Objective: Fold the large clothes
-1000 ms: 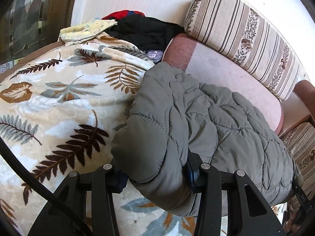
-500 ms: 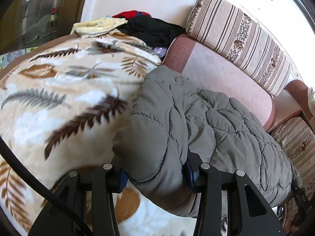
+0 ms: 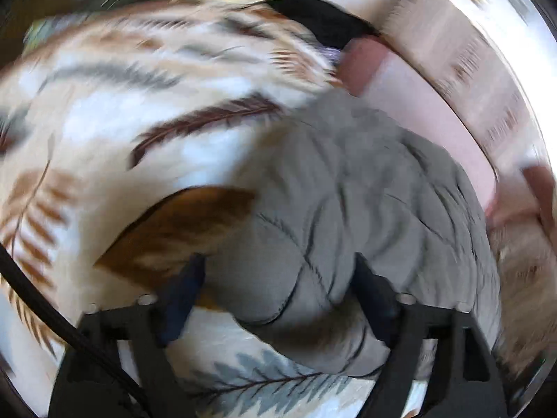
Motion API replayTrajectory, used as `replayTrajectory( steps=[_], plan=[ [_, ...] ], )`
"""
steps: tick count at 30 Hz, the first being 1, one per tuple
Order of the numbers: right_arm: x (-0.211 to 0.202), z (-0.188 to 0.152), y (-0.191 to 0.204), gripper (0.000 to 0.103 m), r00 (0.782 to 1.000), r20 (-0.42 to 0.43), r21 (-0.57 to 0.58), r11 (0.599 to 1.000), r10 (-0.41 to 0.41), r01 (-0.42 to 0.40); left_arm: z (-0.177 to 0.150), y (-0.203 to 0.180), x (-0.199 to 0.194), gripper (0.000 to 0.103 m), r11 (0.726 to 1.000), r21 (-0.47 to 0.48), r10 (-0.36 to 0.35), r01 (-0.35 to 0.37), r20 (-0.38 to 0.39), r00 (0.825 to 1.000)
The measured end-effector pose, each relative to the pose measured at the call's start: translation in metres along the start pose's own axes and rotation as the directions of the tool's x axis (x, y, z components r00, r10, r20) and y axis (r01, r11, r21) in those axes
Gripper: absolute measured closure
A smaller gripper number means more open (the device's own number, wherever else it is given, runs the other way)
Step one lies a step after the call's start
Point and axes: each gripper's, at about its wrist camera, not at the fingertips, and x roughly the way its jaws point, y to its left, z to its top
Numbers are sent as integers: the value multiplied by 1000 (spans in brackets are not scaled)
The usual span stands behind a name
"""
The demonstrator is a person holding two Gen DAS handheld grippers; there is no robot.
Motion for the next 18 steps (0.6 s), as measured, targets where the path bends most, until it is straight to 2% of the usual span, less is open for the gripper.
replayTrajectory(
  steps=[2,3,6,7,8,10,11,12,13,14,16,18],
  plan=[
    [-1,5,-18,40,998,-32,102,994,46,-43,3,23,-4,19,991,-116,-74,72,-15,997],
    [-3,8,-26,38,998,-34,142,988,58,-53,3,30,-7,19,986,-145,-89,86,-11,996],
    [-20,8,-49,36,999,-4,246,968,50,-48,-1,33,-21,19,988,-147,-44,50,48,998],
    [-27,2,-53,36,1000,20,265,964,24,-28,-2,27,-30,19,992,-123,2,10,94,996],
    [-39,-1,-57,36,997,69,270,962,-46,26,-2,21,-39,19,995,-96,42,-28,140,989],
    [-52,0,-49,36,987,136,222,974,-81,49,-3,4,-55,19,994,-30,105,-101,233,967],
    [-54,0,-44,36,985,154,204,978,-75,43,-5,-9,-66,19,988,5,144,-153,310,940],
    [-58,0,-34,36,980,188,166,986,-59,27,-8,-20,-74,19,983,37,153,-179,366,918],
    [-57,-3,-25,36,977,209,128,992,-42,15,-10,-32,-78,19,978,84,140,-189,406,903],
    [-53,-7,-10,36,976,218,70,998,-19,4,-13,-43,-81,19,972,133,121,-194,425,897],
    [-45,-12,21,36,978,207,-42,999,38,-30,-27,-78,-78,19,941,270,67,-205,444,893],
    [-41,-9,52,37,978,186,-128,989,96,-73,-41,-110,-67,19,900,391,12,-193,422,907]
  ],
)
